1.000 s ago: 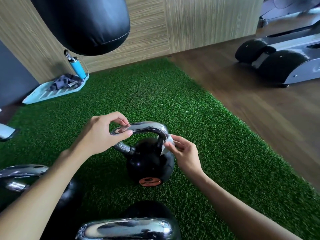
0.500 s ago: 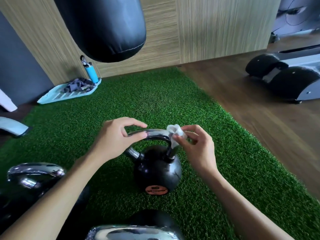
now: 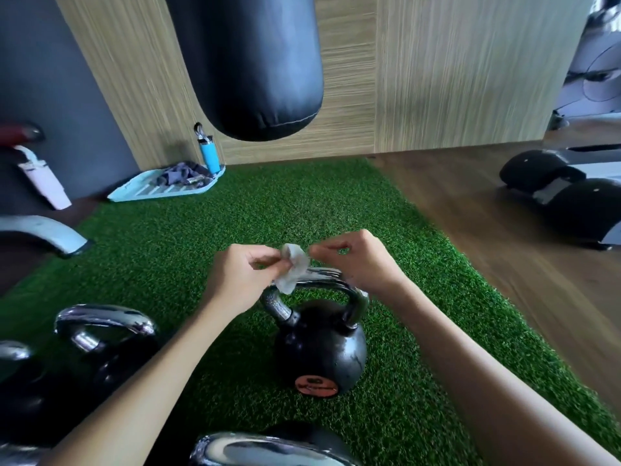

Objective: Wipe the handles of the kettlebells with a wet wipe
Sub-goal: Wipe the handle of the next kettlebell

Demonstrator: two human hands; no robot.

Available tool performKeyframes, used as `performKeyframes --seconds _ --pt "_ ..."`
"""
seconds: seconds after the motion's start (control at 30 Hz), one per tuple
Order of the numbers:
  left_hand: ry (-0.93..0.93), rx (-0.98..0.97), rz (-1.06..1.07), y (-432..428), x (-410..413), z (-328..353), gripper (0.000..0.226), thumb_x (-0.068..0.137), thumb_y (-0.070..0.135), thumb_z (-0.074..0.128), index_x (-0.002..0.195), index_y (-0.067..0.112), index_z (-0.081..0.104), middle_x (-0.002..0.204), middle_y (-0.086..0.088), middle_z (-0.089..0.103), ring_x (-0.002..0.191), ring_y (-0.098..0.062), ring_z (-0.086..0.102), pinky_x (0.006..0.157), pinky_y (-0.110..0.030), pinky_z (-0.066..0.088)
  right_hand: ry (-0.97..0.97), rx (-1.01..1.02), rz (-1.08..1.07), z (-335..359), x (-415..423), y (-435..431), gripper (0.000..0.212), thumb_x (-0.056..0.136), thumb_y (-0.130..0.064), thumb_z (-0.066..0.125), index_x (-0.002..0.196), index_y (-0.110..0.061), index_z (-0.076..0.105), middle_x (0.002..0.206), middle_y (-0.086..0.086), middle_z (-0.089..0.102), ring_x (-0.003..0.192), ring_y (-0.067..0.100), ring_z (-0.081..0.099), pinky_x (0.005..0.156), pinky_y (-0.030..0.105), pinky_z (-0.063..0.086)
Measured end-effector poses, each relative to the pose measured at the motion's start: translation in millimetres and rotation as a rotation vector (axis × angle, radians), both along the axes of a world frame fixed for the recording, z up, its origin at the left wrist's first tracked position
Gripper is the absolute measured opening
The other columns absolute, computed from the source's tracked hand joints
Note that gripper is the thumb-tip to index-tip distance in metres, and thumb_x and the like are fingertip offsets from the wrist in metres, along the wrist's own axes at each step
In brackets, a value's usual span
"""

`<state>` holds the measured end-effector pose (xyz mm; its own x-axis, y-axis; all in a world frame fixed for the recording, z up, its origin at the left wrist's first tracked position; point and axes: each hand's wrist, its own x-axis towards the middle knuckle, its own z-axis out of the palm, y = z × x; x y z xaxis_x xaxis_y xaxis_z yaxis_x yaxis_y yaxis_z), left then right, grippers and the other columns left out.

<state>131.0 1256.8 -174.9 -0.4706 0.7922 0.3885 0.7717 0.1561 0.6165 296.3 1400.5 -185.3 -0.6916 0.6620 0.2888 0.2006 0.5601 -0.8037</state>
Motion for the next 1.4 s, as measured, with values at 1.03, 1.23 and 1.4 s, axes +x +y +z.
performKeyframes --seconds 1.03,1.23,1.4 --pt "0.025 -0.354 0.018 -21.5 -20.6 -4.8 0.037 0.099 0.048 0.058 0.131 0.032 0.066 0.052 0.010 0.067 0.043 -0.008 0.065 0.033 -0.016 0.033 -0.395 0.315 -0.111 -5.8 9.0 -4.9 0.038 0.082 -0.044 0.077 0.119 -0.038 0.072 0.102 -0.013 0.076 0.069 0.002 0.063 0.051 0.018 0.042" --pt "-0.119 -0.276 0.045 -18.1 -25.5 -11.4 0.029 0.086 0.055 0.068 0.109 0.038 0.074 0.066 0.015 0.073 0.046 -0.004 0.064 0.036 -0.013 0.031 -0.391 0.315 -0.126 -7.9 7.7 -4.0 0.036 0.082 -0.047 0.077 0.117 -0.039 0.073 0.096 -0.010 0.076 0.067 0.008 0.065 0.048 0.020 0.041" --pt "-0.574 -0.291 0.216 -26.6 -50.0 -50.3 0.018 0.089 0.032 0.074 0.107 0.028 0.077 0.082 -0.005 0.077 0.051 -0.007 0.050 0.047 -0.021 0.035 -0.387 0.313 -0.118 -6.2 9.3 -5.3 0.035 0.083 -0.046 0.077 0.117 -0.040 0.072 0.097 -0.012 0.076 0.063 0.007 0.064 0.048 0.020 0.039"
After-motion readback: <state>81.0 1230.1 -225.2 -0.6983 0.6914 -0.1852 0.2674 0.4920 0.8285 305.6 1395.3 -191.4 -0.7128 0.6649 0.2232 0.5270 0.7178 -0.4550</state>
